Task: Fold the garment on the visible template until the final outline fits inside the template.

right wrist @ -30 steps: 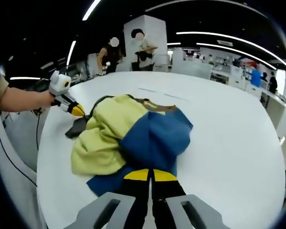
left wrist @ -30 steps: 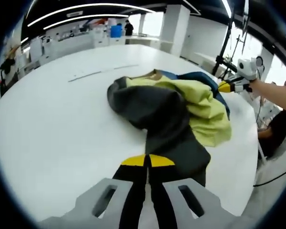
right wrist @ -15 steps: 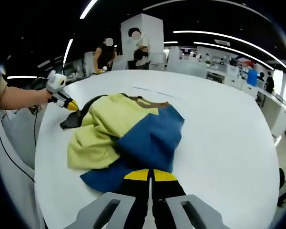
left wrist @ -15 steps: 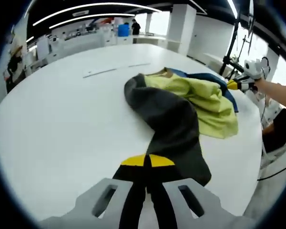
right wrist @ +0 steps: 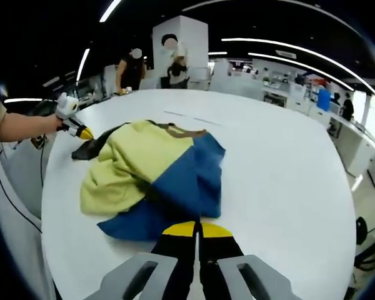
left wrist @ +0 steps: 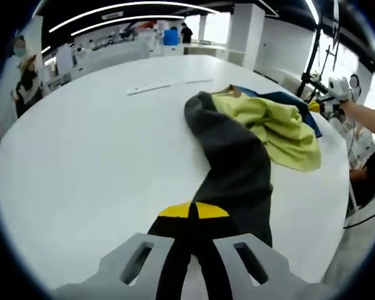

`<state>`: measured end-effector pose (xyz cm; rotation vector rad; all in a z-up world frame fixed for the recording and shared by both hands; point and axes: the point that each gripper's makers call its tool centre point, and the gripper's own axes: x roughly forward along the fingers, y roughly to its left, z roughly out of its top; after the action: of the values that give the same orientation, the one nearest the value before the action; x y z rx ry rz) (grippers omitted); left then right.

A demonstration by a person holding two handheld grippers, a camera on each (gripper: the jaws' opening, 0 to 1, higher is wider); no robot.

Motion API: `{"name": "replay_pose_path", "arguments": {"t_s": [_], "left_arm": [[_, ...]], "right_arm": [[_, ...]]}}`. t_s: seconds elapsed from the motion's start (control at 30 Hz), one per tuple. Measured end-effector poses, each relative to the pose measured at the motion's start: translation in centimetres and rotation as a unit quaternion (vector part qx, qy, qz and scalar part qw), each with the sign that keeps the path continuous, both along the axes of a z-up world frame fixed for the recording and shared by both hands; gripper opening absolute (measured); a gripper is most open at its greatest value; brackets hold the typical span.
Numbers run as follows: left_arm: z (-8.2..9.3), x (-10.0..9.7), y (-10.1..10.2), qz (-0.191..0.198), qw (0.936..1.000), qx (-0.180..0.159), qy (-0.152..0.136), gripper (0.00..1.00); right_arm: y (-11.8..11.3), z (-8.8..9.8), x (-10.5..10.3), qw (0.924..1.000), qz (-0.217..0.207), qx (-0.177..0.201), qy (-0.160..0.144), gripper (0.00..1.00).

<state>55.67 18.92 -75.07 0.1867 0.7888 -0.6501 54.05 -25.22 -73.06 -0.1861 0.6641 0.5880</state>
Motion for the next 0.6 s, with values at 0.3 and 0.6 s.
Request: {"name": "replay_pose_path", "arguments": {"t_s": [0.3,0.6], "left_arm": [[0.3,0.2,2.5,0.016,0.9998,0.012,-0.001,0.00],[0.3,0.7,4.2,0.025,0.9993,0.028,-0.001,0.00]], "right_arm": [[-2.7,0.2,0.1,0.9996,-0.017,-0.020,0.003,0.00],[-5.0,0.0,0.4,0.9987,-0.034,-0.035,0.011,0.00]]}}
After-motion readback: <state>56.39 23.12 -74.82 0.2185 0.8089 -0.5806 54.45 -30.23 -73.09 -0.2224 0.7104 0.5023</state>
